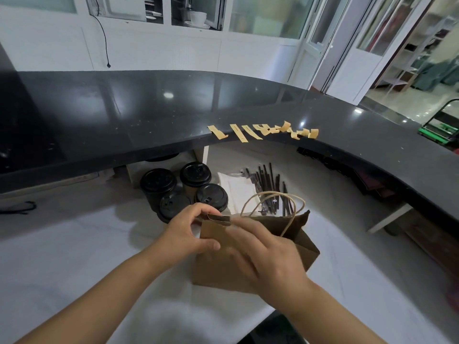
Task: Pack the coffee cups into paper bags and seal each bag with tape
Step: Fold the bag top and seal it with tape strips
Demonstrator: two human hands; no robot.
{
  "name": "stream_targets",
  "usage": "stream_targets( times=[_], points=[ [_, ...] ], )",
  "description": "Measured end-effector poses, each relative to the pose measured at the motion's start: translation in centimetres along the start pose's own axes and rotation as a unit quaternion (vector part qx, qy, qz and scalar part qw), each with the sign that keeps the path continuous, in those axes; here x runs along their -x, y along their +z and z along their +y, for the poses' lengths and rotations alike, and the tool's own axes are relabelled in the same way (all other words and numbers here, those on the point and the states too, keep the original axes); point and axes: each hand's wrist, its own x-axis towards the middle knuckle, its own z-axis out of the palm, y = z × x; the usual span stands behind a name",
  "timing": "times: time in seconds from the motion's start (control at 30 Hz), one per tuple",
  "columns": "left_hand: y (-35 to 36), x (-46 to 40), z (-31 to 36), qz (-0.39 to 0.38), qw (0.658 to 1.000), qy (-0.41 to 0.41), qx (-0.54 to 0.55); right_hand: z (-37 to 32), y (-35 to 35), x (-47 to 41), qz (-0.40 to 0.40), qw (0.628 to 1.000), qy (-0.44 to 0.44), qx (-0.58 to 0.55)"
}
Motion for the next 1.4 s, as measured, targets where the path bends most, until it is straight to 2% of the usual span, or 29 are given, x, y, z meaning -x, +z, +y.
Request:
stream_targets(
  times=[0.13,0.33,0.5,0.67,0.9,1.07,1.17,1.3,1.4],
  points=[
    [0.2,0.0,0.0,0.01,1.0,-0.004,-0.007,0.6,1.8,-1.3,-0.116,0.986,0.114,0.048],
    [0.1,0.0,0.1,0.005,1.0,-0.002,0.012,0.7,1.4,-2.5,-0.184,0.967,0.177,0.027],
    [0.0,-0.2,0.0,0.009,1.0,-0.001,0.008,0.9,1.4,-3.4,-0.179,0.961,0.212,-0.005],
    [-0.4,-0.9,-0.1,0.024,0.998,0.036,-0.034,1.4,1.7,-3.5,-0.174,0.964,0.198,-0.031],
    [-0.3,-1.5,-0.1,0.022,0.999,0.039,0.025,1.2,1.7,-4.1,-0.19,0.964,0.185,-0.026],
    [-0.3,-1.8,-0.3,0.018,0.997,0.063,0.042,0.0,-0.5,-7.0,-0.064,0.994,0.083,-0.01],
    [-0.8,-1.9,-0.5,0.002,0.997,0.068,0.044,0.9,-2.5,-10.2,-0.03,0.988,0.145,-0.053],
    [-1.1,-2.0,-0.4,-0.02,0.998,0.059,0.028,3.9,-4.4,-15.1,-0.131,0.976,0.171,0.03],
    [-1.3,-2.2,-0.3,-0.03,0.997,0.061,0.025,6.8,-3.2,-17.9,-0.186,0.965,0.181,0.047]
  ],
)
